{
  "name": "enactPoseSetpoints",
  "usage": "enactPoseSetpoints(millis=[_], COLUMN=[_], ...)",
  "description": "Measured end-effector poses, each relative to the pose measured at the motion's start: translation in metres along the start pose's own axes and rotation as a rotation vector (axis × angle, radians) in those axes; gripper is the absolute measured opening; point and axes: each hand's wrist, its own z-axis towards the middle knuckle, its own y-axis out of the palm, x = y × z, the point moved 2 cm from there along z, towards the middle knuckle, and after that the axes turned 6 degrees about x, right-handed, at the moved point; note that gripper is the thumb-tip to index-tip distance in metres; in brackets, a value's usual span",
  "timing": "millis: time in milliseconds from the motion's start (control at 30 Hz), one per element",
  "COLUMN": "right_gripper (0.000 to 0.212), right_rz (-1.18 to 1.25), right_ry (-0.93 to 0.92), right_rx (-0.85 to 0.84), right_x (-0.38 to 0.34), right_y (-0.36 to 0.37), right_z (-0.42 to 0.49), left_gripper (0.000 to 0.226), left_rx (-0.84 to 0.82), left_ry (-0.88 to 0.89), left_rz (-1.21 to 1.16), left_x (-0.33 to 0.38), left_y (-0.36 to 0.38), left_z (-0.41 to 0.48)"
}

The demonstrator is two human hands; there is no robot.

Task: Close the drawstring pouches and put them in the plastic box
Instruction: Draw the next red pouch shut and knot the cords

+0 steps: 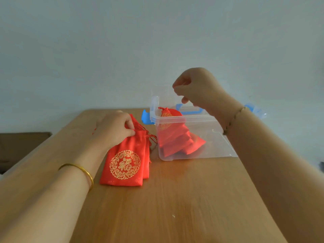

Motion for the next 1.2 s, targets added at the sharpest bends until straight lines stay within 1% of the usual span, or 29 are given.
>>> enactPoseSetpoints(millis=[33,100,200,267,333,367,467,500,567,633,733,833,900,1033,1133,1200], right_gripper=[0.017,0.015,0.015,0.016,0.011,0.014,0.021,0.022,0.018,0.018,0.011,0.011,0.009,0.012,0.016,0.023], right_rz=[0.085,0.196,0.197,0.208,0.195,0.202,0.339,0.371,0.372,0.364,0.436,0.563,0.501,0.317,0.113,-0.014], right_ry=[-0.007,-0.014,-0.057,-0.046,-0.040,-0.027,0.088,0.111,0.125,0.144,0.218,0.345,0.392,0.411,0.329,0.271], right_rx=[-0.035,-0.138,-0.234,-0.277,-0.263,-0.240,-0.182,-0.167,-0.141,-0.131,-0.156,-0.223,-0.209,-0.112,-0.058,-0.029], right_x=[-0.004,-0.008,-0.002,0.006,0.016,0.022,0.042,0.049,0.061,0.073,0.084,0.094,0.101,0.110,0.109,0.107], right_y=[-0.002,0.001,0.017,0.023,0.022,0.021,0.012,0.009,0.007,0.007,0.006,0.003,0.000,-0.004,-0.005,-0.007], right_z=[-0.013,-0.040,-0.071,-0.085,-0.095,-0.096,-0.108,-0.112,-0.119,-0.121,-0.118,-0.116,-0.118,-0.117,-0.117,-0.119], left_gripper=[0.021,0.016,0.013,0.011,0.012,0.013,0.013,0.014,0.013,0.005,0.021,0.026,0.026,0.016,0.016,0.016], left_rx=[-0.007,-0.036,-0.106,-0.132,-0.140,-0.141,-0.157,-0.190,-0.285,-0.303,-0.273,-0.294,-0.288,-0.255,-0.268,-0.287], left_ry=[0.010,0.018,0.060,0.108,0.141,0.138,0.069,0.030,-0.010,0.001,-0.004,0.004,0.016,0.022,0.014,-0.003], left_rz=[-0.005,-0.118,-0.320,-0.415,-0.511,-0.562,-0.685,-0.702,-0.693,-0.633,-0.609,-0.621,-0.621,-0.581,-0.582,-0.601], left_x=[0.004,0.013,0.037,0.055,0.071,0.075,0.080,0.079,0.074,0.074,0.075,0.078,0.077,0.073,0.071,0.070], left_y=[-0.007,-0.023,-0.045,-0.054,-0.054,-0.051,-0.030,-0.021,-0.006,0.002,0.005,0.006,0.008,0.008,0.006,0.006], left_z=[-0.004,-0.012,-0.031,-0.043,-0.053,-0.055,-0.060,-0.061,-0.065,-0.065,-0.058,-0.052,-0.050,-0.043,-0.042,-0.042])
